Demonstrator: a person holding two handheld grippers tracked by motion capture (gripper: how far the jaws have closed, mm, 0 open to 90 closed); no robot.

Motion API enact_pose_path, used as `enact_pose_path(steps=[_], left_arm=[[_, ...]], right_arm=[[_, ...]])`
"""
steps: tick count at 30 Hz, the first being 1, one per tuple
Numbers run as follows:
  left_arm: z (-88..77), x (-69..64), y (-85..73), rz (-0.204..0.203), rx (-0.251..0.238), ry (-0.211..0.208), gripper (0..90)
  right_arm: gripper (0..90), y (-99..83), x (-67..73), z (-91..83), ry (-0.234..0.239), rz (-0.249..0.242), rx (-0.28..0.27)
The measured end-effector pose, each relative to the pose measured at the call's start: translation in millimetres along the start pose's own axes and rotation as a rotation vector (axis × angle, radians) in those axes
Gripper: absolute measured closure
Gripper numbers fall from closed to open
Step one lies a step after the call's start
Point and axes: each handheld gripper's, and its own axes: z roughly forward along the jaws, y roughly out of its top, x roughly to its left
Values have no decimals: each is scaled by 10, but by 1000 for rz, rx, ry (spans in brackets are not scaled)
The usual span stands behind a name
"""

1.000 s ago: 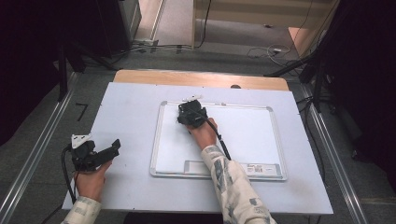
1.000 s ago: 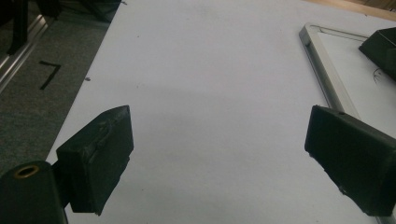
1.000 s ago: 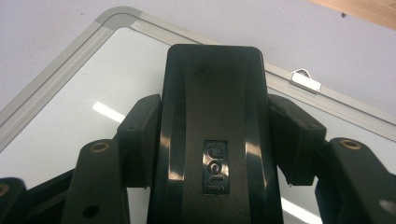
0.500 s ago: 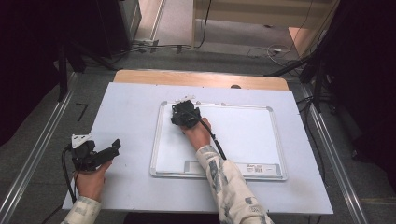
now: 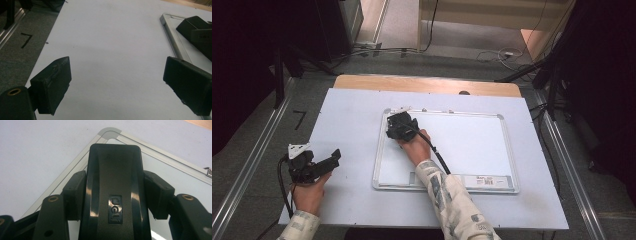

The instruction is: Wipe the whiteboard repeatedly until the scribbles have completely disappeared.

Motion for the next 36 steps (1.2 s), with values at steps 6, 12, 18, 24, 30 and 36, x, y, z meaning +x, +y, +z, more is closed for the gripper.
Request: enact_pose_path(steps=[6, 12, 18, 24, 30, 36], left_arm=[[-3, 20, -9, 0, 7, 2, 83], [-6, 24, -9, -1, 5, 5, 83], [-5, 11, -13, -1, 7, 3, 83], [-24, 20, -12, -3, 4, 8, 83], [-8, 25, -6, 3, 5, 3, 83], [-10, 6, -2, 5, 2, -1, 83]], right_arm=[[374, 4, -107, 5, 0, 13, 2], [374, -30, -305, -19, -29, 40, 4], [374, -46, -381, -27, -47, 57, 1], [374, 51, -308, 59, -58, 49, 3], [373, 95, -184, 99, -38, 25, -4], [373, 80, -59, 77, -19, 1, -2]])
